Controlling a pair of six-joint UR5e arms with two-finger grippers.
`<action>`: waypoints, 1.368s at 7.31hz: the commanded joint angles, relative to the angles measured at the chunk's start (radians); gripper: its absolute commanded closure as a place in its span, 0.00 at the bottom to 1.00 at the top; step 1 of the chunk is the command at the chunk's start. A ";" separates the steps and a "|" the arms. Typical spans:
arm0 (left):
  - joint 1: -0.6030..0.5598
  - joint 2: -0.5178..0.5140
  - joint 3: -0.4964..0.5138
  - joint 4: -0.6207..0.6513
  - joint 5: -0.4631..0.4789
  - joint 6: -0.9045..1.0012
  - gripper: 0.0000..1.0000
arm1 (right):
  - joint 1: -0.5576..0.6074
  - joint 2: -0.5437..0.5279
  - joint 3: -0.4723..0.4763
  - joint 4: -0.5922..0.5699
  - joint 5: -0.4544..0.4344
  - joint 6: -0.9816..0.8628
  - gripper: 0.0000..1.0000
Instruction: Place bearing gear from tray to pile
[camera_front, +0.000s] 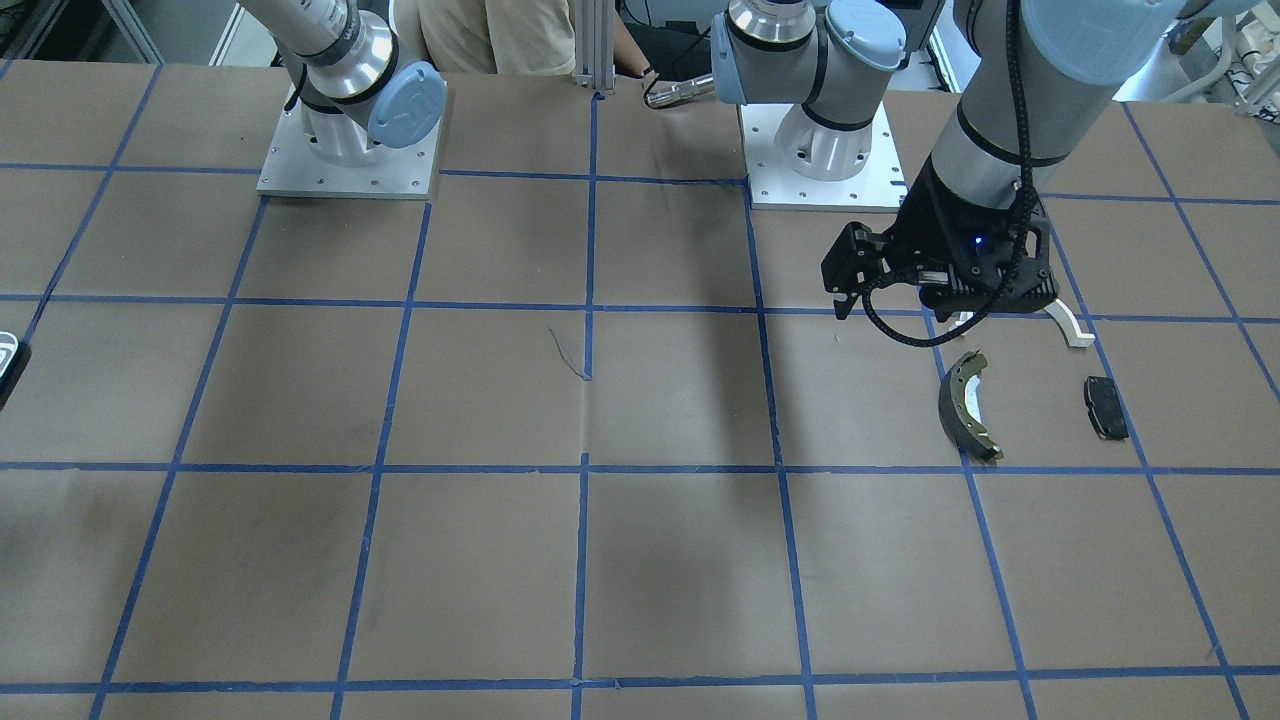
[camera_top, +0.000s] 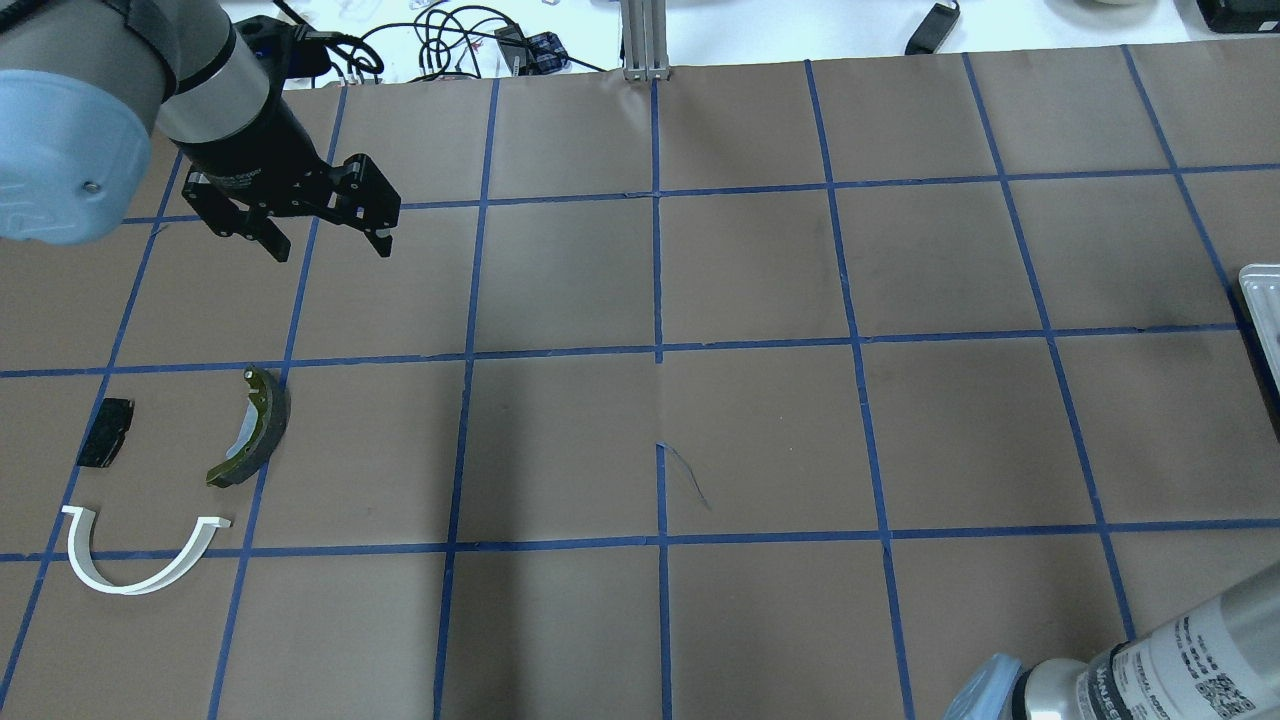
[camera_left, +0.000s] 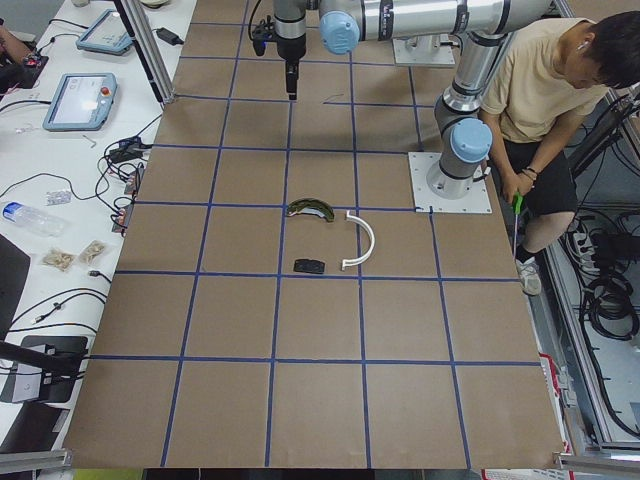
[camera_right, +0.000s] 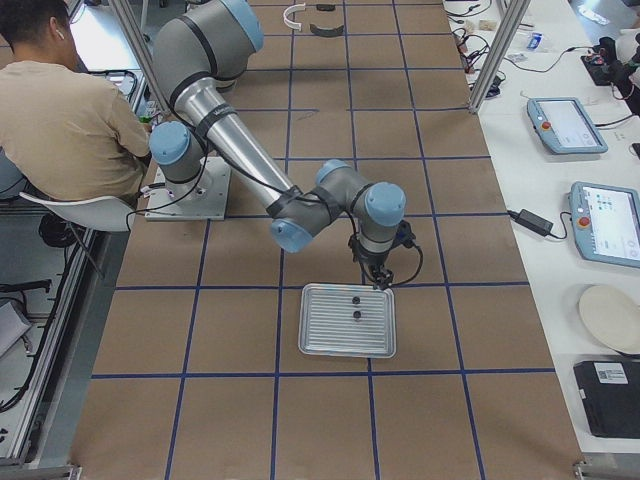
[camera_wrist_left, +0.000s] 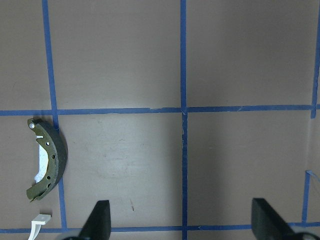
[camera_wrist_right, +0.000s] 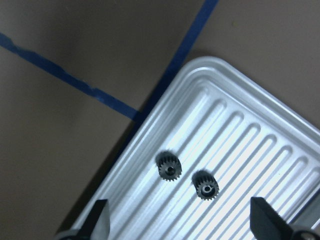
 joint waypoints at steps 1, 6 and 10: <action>-0.001 0.005 -0.001 -0.001 0.001 0.000 0.00 | -0.018 0.069 -0.021 -0.055 -0.033 -0.083 0.00; -0.001 0.003 0.019 -0.001 -0.001 -0.002 0.00 | -0.016 0.103 -0.021 -0.055 -0.023 -0.211 0.00; 0.001 0.005 0.011 0.003 -0.001 -0.002 0.00 | -0.016 0.109 -0.019 -0.054 -0.034 -0.260 0.04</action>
